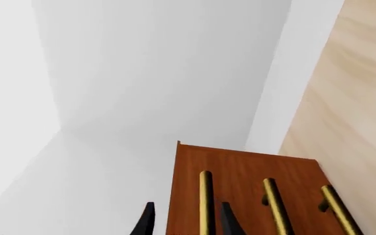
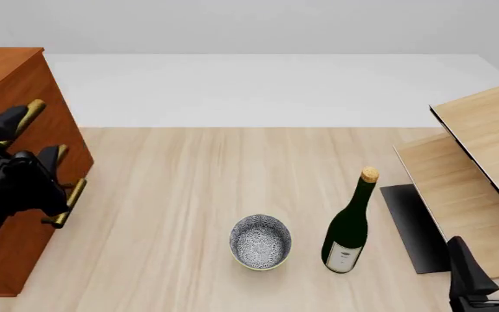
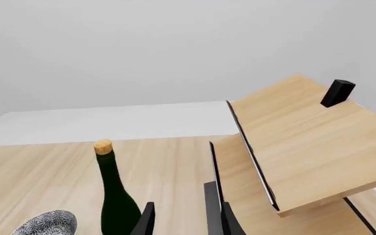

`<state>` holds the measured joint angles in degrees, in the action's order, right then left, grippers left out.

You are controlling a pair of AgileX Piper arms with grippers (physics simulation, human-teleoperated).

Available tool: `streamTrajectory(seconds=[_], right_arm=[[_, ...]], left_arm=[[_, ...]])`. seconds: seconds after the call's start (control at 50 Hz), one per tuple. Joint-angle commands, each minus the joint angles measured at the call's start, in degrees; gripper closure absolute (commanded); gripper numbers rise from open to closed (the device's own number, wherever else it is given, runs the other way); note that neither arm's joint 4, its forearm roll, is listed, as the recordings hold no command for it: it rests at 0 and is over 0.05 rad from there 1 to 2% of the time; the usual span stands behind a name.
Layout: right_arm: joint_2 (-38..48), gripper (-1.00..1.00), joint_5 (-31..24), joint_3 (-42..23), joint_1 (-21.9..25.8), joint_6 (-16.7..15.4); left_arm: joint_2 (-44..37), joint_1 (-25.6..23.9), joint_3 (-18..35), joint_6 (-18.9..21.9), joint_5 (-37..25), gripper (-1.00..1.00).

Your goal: Close the bottom drawer of the cabinet and open the top drawer.

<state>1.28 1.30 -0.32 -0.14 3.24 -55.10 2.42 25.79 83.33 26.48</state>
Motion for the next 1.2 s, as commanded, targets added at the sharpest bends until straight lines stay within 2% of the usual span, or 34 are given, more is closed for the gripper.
streamTrajectory(seconds=[0.02, 0.18, 0.42, 1.2], right_arm=[[-0.1, -1.00, -0.1, 0.0, 0.0, -0.1], [-0.3, -1.00, -0.3, 0.0, 0.0, -0.1], [-0.5, -1.00, -0.5, 0.0, -0.1, -0.1], [-0.6, -1.00, -0.6, 0.0, 0.0, -0.5]], left_arm=[[-3.3, 2.3, -0.1, -0.6, 1.5, -1.00], [-5.1, 3.7, 0.2, -1.6, 1.8, -1.00], [-9.0, 5.9, -0.1, -0.4, 4.8, -1.00], [-10.3, 11.5, 1.1, 0.3, 6.5, -1.00]])
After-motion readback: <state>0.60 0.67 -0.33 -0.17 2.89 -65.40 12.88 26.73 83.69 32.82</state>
